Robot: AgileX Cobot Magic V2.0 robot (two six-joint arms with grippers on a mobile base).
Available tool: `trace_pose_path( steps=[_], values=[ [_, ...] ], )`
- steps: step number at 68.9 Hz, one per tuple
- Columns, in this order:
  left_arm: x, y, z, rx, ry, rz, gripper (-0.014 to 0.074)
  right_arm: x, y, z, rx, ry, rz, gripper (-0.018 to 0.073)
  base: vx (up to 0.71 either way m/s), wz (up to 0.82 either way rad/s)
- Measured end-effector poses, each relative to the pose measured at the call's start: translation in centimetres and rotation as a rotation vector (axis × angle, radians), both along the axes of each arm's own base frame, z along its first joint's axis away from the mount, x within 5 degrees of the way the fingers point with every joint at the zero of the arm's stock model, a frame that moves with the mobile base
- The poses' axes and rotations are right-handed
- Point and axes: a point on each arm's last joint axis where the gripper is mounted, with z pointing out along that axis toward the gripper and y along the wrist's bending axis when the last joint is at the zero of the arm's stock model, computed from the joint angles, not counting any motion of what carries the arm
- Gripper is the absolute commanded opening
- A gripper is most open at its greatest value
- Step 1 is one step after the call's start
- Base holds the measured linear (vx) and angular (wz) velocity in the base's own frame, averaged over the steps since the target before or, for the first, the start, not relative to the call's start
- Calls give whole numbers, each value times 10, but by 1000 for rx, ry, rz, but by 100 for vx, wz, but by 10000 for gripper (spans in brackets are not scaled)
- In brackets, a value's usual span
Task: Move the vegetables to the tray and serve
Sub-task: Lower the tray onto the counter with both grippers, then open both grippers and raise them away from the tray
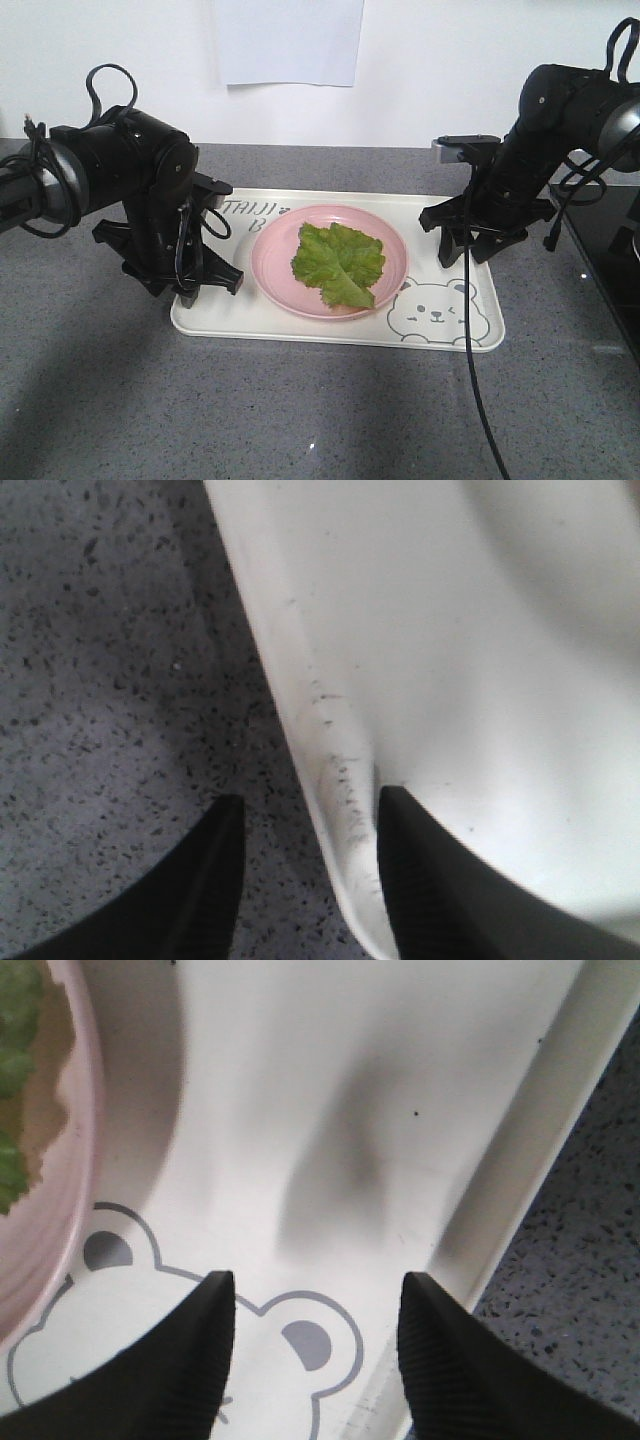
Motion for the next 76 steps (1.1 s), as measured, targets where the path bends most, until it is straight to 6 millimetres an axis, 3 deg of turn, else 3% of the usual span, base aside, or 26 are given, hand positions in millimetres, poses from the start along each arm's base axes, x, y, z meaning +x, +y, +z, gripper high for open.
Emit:
trace_pose_path(
  steps=[13,25,34,48,55,60,66,72,76],
  values=[
    [-2,1,7,-5,-16,-1,328,-4,0,19,7,-47,-1,307,0,0],
    [-7,3,31,-39,-90,-5,288,-15,-1,53,30,-131,4,125,0,0],
    [-13,6,60,-96,-199,11,206,-26,1,85,80,-244,13,-17,0,0],
    [-38,16,130,-230,-444,40,54,-56,6,141,182,-449,93,-8,0,0],
    [-64,27,173,-306,-583,47,-9,-85,2,161,188,-581,110,-7,0,0],
    [-82,35,198,-350,-670,45,-8,-111,-3,171,184,-675,104,-7,0,0],
    [-108,47,226,-404,-783,36,-7,-148,-10,164,165,-745,99,-6,0,0],
    [-131,57,234,-444,-870,19,-7,-187,-17,151,137,-821,99,-6,0,0],
    [-145,62,226,-462,-905,6,-7,-213,-23,141,116,-891,94,-6,0,0]
  ],
)
